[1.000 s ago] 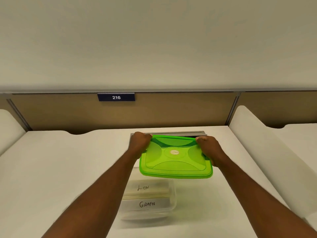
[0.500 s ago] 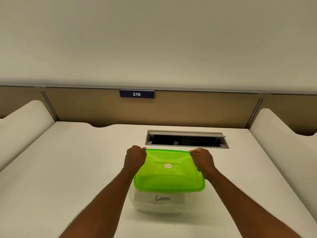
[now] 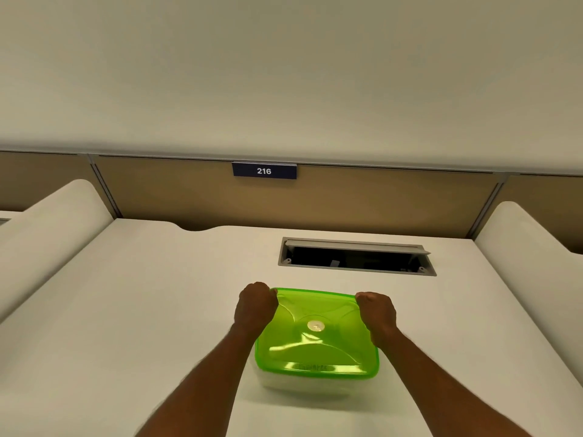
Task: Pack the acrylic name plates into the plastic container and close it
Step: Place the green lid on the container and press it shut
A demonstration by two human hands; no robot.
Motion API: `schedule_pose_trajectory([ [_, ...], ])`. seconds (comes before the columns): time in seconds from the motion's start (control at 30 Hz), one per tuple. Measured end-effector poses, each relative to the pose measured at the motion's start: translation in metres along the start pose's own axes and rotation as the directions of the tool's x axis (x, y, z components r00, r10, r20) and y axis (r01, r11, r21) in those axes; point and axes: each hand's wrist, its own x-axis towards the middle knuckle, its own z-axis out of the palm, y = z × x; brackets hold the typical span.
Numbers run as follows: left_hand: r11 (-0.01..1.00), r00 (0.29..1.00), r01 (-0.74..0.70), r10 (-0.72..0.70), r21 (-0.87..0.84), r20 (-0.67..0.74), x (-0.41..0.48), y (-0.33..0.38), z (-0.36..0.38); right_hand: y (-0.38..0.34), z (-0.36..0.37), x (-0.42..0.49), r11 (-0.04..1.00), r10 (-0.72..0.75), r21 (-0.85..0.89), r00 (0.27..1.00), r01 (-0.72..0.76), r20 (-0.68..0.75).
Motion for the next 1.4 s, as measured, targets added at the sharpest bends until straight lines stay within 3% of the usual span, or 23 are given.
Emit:
schedule_pose_trajectory([
  [0.33, 0.987, 0.994, 0.085, -0.075, -0.136, 0.076, 0.007, -0.005, 0.005, 0.006, 0.002, 0.002, 0.999, -0.006, -0.038, 1.0, 0.007, 0.014],
  [0.63, 0.898, 0.949, 0.314, -0.293, -0.308, 0.114, 0.007, 0.006, -0.003, 0.011, 0.006, 0.005, 0.996, -0.041, -0.074, 0.995, 0.048, 0.092],
  [0.83, 0.871, 0.931, 0.363, -0.324, -0.331, 0.169, 0.009, -0.004, 0.001, 0.014, 0.008, 0.005, 0.99, -0.082, -0.105, 0.994, 0.09, 0.077],
  [1.0, 0.739, 0.894, 0.447, -0.389, -0.504, 0.221, 0.011, -0.007, -0.002, 0.018, 0.011, 0.006, 0.991, -0.097, -0.082, 0.992, 0.104, 0.085],
  [1.27, 0.63, 0.898, 0.431, -0.365, -0.646, 0.244, 0.002, -0.013, 0.01, 0.023, 0.012, 0.005, 0.997, -0.078, 0.015, 0.99, 0.076, 0.117],
  [1.4, 0.645, 0.923, 0.377, -0.324, -0.664, 0.209, -0.005, -0.008, 0.011, 0.026, 0.014, 0.006, 0.995, -0.101, 0.019, 0.987, 0.099, 0.125],
])
